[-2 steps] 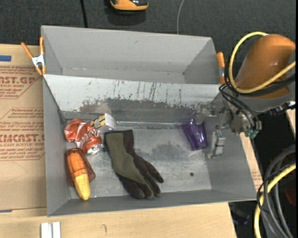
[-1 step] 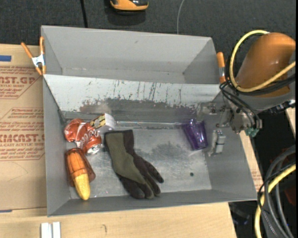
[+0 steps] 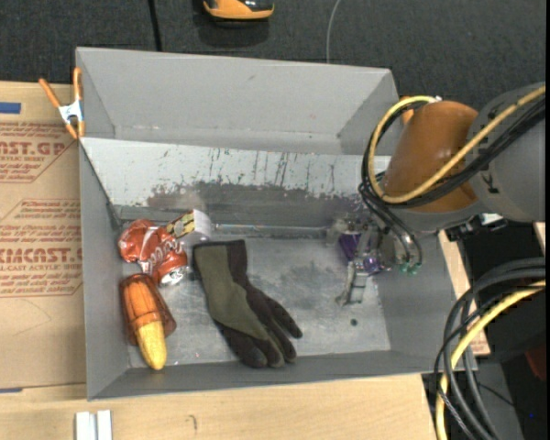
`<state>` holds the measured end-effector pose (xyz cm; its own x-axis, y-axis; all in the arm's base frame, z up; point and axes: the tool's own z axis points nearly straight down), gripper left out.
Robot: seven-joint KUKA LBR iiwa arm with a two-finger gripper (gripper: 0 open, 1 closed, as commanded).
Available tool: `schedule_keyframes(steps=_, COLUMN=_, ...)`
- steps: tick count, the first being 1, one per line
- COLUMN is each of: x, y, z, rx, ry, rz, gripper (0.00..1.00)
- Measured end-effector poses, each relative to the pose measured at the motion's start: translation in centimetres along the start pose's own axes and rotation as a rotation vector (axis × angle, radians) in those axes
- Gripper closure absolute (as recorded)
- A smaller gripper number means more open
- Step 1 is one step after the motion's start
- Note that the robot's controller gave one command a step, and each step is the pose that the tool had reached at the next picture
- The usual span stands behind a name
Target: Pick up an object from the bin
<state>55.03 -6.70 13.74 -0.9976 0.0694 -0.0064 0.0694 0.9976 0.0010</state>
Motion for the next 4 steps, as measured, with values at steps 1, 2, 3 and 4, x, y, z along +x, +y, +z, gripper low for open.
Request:
schedule_keyframes(steps=1, x=0.4, y=3.0, z=0.1, rx=0.0, ry=0.01, rz=0.069, gripper=0.0)
schedule_keyframes(steps=2, x=5.2, y=7.0, z=-2.1, rx=0.0, ry=0.009, rz=0.053, gripper=0.0)
schedule_keyframes(steps=3, x=7.1, y=8.5, z=4.8, rx=0.001, ry=0.001, rz=0.08, gripper=0.0)
schedule_keyframes(steps=4, x=8.2, y=14.5, z=6.7, rx=0.0, ry=0.008, rz=0.138, gripper=1.0)
